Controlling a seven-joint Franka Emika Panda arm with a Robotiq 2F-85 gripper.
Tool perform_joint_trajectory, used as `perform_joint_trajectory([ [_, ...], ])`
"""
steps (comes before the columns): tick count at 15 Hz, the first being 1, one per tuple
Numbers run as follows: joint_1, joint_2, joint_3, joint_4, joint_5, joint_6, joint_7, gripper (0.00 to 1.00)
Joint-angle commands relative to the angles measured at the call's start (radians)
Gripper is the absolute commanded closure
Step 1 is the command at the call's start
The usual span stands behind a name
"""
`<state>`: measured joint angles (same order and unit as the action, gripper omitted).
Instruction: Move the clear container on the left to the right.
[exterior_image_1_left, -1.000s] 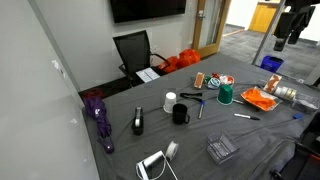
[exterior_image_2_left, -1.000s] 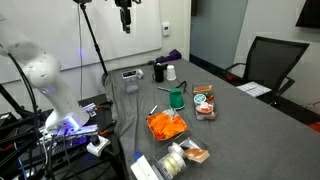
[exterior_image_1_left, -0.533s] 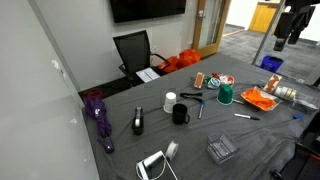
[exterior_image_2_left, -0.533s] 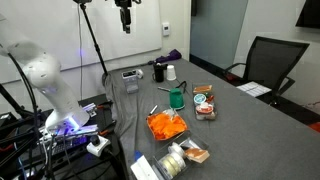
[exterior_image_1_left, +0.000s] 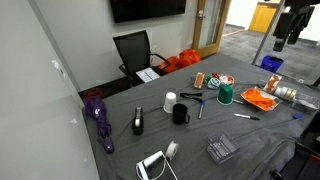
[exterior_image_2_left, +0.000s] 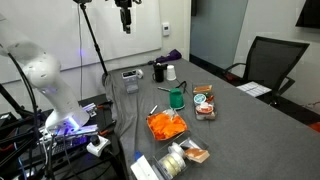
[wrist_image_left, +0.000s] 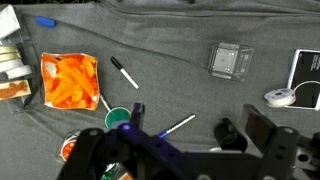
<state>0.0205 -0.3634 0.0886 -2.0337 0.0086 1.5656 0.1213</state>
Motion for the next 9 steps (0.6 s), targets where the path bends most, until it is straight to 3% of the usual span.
perform_joint_trajectory([
  [1,0.020,0.034,0.000,-0.059,-0.016,0.094,-0.044,0.00],
  [9,0.063,0.120,-0.008,-0.238,0.045,0.386,-0.151,0.00],
])
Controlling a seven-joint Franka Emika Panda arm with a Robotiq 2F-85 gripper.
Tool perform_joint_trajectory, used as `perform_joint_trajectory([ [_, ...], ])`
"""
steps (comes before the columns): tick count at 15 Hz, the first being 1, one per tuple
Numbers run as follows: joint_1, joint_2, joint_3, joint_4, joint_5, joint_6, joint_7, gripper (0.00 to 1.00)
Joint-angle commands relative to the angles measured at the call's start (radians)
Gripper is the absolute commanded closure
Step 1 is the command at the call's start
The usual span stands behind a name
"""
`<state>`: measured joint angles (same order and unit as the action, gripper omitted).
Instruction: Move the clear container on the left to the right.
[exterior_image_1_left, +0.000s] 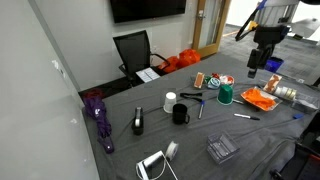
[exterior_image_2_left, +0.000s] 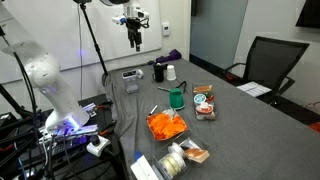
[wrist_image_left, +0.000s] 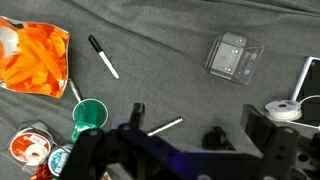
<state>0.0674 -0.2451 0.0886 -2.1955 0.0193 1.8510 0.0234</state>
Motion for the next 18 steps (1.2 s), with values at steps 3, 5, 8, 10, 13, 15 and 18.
perform_joint_trajectory([
  [3,0.028,-0.008,-0.009,-0.164,0.082,0.204,-0.081,0.00],
  [5,0.037,-0.019,-0.009,-0.222,0.123,0.264,-0.093,0.00],
  [8,0.035,0.011,-0.003,-0.200,0.124,0.237,-0.065,0.00],
  [10,0.037,0.013,-0.002,-0.210,0.125,0.241,-0.064,0.00],
  [13,0.037,0.012,-0.002,-0.204,0.125,0.241,-0.064,0.00],
  [15,0.037,0.012,-0.002,-0.204,0.125,0.241,-0.064,0.00],
  [18,0.034,0.050,0.004,-0.223,0.116,0.291,-0.044,0.00],
])
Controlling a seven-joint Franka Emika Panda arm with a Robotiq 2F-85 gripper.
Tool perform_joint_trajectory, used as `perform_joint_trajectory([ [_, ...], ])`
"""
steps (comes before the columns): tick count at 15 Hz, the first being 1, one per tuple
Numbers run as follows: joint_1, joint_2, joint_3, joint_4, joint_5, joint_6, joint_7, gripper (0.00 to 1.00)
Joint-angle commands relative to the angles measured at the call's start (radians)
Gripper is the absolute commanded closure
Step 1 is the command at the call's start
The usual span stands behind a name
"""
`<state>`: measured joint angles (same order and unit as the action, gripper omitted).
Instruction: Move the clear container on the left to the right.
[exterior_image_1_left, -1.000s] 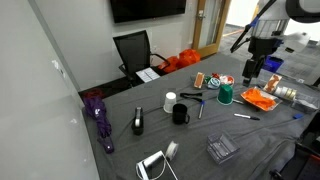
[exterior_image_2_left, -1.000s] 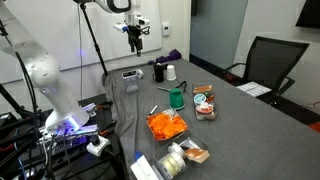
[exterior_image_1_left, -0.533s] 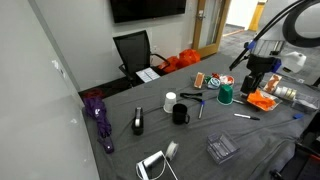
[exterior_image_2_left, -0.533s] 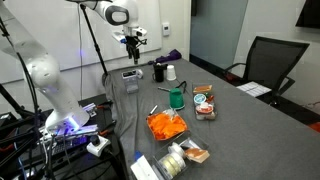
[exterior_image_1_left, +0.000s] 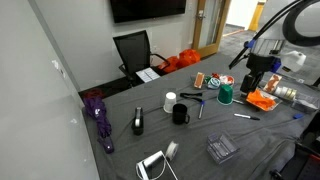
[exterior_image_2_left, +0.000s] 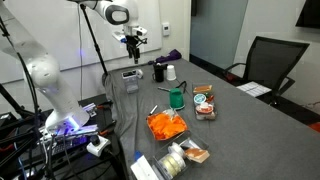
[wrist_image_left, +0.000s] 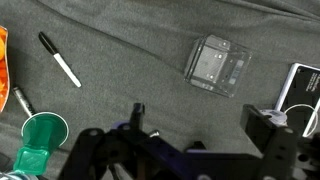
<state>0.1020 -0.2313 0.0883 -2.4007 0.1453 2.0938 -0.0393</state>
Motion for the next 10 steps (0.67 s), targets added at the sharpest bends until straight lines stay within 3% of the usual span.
perform_joint_trajectory([
  [1,0.000,0.049,0.006,-0.025,-0.009,0.057,0.031,0.00],
  [10,0.007,0.222,0.017,-0.041,-0.008,0.127,0.094,0.00],
])
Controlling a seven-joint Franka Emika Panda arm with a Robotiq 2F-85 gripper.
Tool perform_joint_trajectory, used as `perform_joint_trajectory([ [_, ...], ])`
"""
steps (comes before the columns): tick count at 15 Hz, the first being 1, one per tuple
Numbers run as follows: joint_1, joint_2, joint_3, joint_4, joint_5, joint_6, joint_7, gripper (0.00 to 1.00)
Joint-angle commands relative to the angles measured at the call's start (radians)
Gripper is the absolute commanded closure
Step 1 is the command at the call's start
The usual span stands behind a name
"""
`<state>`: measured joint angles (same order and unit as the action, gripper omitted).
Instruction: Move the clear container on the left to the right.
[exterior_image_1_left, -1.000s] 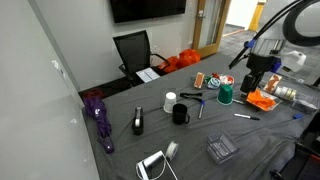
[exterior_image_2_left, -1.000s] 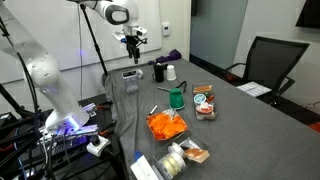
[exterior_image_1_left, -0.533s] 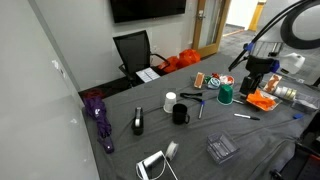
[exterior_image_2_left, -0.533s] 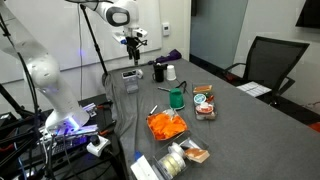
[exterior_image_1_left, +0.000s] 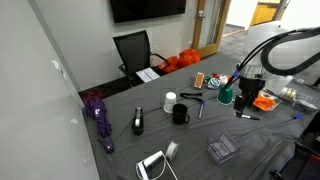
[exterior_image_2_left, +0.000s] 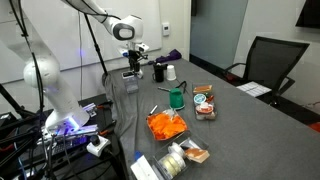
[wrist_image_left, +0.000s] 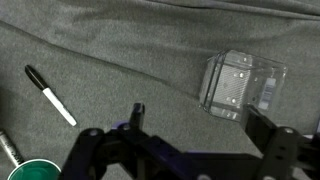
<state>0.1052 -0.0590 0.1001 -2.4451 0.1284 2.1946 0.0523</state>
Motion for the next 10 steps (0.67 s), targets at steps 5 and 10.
perform_joint_trajectory([
  [5,0.014,0.134,0.013,0.019,0.007,0.036,0.001,0.00],
  [10,0.055,0.209,0.051,0.022,0.023,0.194,0.037,0.00],
])
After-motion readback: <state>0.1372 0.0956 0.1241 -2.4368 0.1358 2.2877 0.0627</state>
